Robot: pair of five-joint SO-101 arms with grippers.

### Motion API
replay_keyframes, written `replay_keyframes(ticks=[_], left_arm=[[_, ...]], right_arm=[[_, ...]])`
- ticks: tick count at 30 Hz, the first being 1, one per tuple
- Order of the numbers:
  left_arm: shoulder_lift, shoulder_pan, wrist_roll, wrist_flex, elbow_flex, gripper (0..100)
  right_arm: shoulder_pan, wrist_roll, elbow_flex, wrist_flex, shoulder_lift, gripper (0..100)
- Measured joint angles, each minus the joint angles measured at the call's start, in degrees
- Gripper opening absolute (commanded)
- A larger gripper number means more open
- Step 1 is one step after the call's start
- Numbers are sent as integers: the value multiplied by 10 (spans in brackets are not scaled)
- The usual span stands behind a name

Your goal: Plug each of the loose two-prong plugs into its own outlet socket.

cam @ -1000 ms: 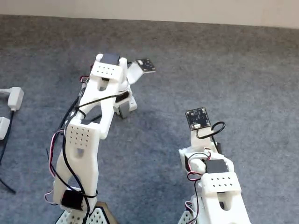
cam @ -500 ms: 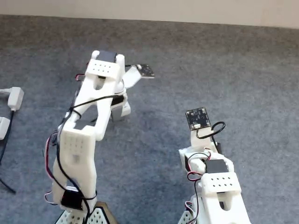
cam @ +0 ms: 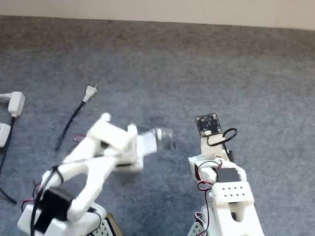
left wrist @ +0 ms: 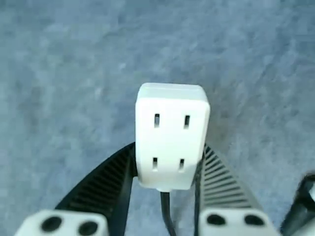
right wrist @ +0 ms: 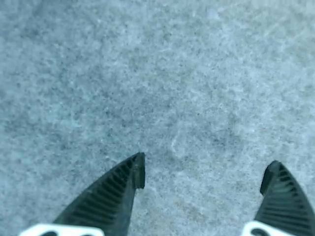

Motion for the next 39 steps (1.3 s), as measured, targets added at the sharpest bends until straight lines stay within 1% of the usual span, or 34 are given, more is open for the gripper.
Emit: replay_keyframes(ticks=[2,4,5,7,9,11,13,16,19,23,26,28,29,31,33,36,39], left_arm=[[-21,33,0,-51,64,5],[-26,54,1,-78,93,14],[-28,60,1,-84,98,40],[-28,64,4,-90,101,135],[-28,64,25,-91,103,224],[-31,64,32,-92,104,262],[-43,60,32,-93,107,263],[-78,38,33,-87,105,263],[-122,4,29,-47,70,263],[-163,-55,3,19,-1,263],[-158,-127,0,15,-65,263],[-127,-185,7,-22,-111,263],[-99,-212,25,-45,-135,263],[-23,-264,78,-91,-191,263],[73,-305,135,-110,-266,263],[236,-336,195,-113,-406,263],[401,-338,236,-71,-565,263]], right_arm=[[0,0,0,0,0,361],[0,0,0,0,0,361],[0,0,0,0,0,361],[0,0,0,0,0,361],[0,0,0,0,0,361],[0,0,0,0,0,361],[0,0,0,0,0,361],[0,0,0,0,0,361],[0,3,0,0,0,361],[-12,3,0,0,0,361],[-15,3,0,0,0,361],[-14,3,0,0,0,361],[-16,3,0,0,0,361],[-17,3,0,0,0,361],[-17,3,0,0,0,361],[-17,3,0,0,0,361],[-17,3,0,0,0,361]])
